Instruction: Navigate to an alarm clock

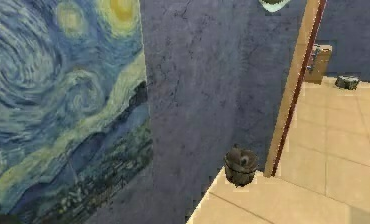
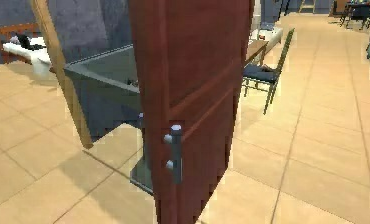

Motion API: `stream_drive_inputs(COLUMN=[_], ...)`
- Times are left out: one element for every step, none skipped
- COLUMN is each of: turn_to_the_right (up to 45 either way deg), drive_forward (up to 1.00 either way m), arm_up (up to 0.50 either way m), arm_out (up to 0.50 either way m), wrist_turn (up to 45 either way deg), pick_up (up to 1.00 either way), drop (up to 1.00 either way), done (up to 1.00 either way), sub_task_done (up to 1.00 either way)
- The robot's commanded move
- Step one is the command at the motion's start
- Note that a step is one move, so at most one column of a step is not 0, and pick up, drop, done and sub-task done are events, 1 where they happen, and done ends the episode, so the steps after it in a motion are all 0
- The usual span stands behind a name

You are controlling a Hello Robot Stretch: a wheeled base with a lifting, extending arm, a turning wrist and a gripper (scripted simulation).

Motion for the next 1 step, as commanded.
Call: stream_drive_inputs(turn_to_the_right=[30.0], drive_forward=[0.00], arm_up=[0.00], arm_out=[0.00], wrist_turn=[0.0], pick_up=[0.00], drop=[0.00], done=[0.00], sub_task_done=[0.00])
